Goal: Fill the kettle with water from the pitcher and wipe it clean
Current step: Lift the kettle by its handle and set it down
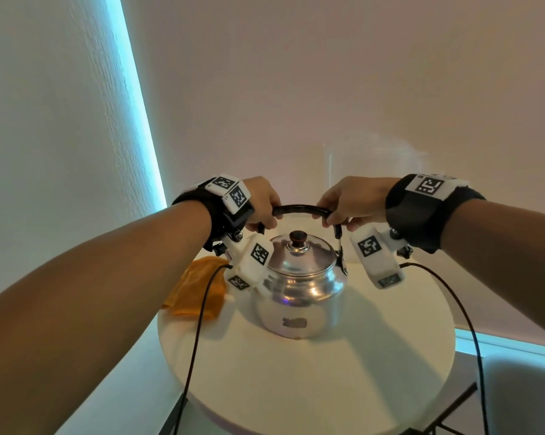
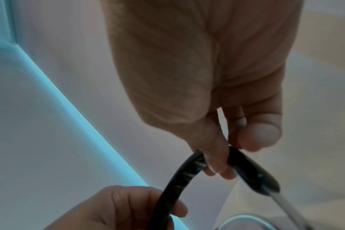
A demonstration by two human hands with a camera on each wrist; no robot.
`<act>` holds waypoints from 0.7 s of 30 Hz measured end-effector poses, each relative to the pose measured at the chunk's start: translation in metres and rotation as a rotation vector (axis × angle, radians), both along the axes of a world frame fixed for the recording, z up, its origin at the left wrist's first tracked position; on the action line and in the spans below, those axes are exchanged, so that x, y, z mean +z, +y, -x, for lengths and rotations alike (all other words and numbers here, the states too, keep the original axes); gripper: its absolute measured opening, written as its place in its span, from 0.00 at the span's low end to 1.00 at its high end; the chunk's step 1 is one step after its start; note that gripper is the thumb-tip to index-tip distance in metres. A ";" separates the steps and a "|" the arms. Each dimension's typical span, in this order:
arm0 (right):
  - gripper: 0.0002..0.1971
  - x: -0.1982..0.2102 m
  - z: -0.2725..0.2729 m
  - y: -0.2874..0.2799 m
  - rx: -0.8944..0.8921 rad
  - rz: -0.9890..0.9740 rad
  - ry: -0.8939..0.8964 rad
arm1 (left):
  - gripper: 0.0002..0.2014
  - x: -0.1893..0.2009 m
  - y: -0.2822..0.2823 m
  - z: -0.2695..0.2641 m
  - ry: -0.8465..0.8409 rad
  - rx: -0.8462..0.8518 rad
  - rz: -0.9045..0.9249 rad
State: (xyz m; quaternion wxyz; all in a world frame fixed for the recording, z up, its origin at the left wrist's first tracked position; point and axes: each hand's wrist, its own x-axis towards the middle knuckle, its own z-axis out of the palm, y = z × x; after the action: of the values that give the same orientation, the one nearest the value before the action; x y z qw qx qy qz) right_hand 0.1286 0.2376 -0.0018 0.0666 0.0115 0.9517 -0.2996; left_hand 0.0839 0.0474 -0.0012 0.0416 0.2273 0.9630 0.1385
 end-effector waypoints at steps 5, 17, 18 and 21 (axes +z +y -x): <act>0.13 0.010 -0.013 0.001 0.084 -0.030 0.115 | 0.08 0.010 -0.007 -0.007 0.040 -0.055 -0.059; 0.08 0.016 -0.027 -0.013 0.150 -0.185 0.178 | 0.10 0.018 -0.015 -0.014 -0.098 -0.155 -0.201; 0.07 0.018 -0.026 -0.013 0.147 -0.163 0.170 | 0.10 0.020 -0.015 -0.014 -0.099 -0.154 -0.207; 0.07 0.021 -0.023 -0.013 0.153 -0.139 0.162 | 0.08 0.021 -0.016 -0.011 -0.094 -0.157 -0.196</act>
State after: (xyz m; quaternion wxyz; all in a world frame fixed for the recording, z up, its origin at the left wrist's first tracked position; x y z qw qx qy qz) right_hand 0.1520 0.2244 0.0190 0.0112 -0.0809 0.9705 -0.2268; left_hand 0.0948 0.0317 0.0199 0.0752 0.2984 0.9210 0.2387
